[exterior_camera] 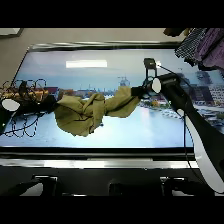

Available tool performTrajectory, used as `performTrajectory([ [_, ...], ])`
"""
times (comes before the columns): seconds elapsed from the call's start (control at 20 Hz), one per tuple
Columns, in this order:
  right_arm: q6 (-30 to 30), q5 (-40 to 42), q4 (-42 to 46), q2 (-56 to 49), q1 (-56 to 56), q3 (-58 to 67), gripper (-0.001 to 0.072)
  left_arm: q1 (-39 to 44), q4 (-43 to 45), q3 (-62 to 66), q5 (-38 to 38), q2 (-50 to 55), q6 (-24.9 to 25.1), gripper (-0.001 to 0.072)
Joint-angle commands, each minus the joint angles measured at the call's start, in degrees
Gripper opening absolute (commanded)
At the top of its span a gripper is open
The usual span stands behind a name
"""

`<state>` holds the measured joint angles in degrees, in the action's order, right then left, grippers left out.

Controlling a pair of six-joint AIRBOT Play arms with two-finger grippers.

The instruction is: Fold the clothes and pants, and hang the long-sleeved shirts on hangers.

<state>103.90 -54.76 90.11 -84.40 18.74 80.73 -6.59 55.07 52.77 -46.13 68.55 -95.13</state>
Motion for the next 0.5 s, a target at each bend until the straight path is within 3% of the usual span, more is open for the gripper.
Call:
performTrajectory([
  [0.0, 1.16, 1.22, 3.67, 0.7, -0.02, -0.57, 0.0021, -3.72, -0.63, 2.08, -4.24, 0.39, 0.98, 0.003],
  [0.05, 1.16, 0.79, 4.17, 1.55, -0.02, -0.57, 0.0021, -5.75, -0.66, 3.3, -6.67, -0.48, 1.81, 0.0169],
  [0.15, 1.18, -0.07, 4.24, 3.15, -0.02, -0.57, 0.0021, -10.27, -0.61, 4.39, -11.76, -3.1, 2.34, 0.0631],
  [0.2, 1.18, -0.68, 4.22, 3.72, -0.02, -0.57, 0.0021, -12.48, -0.57, 3.87, -14.36, -4.98, 4.33, 0.068],
  [0.45, 1.18, -5.86, 3.93, 4.15, -0.02, -0.57, 0.0021, -21.24, -2.38, -15.58, -17.75, -19.04, 7.17, 0.0678],
])
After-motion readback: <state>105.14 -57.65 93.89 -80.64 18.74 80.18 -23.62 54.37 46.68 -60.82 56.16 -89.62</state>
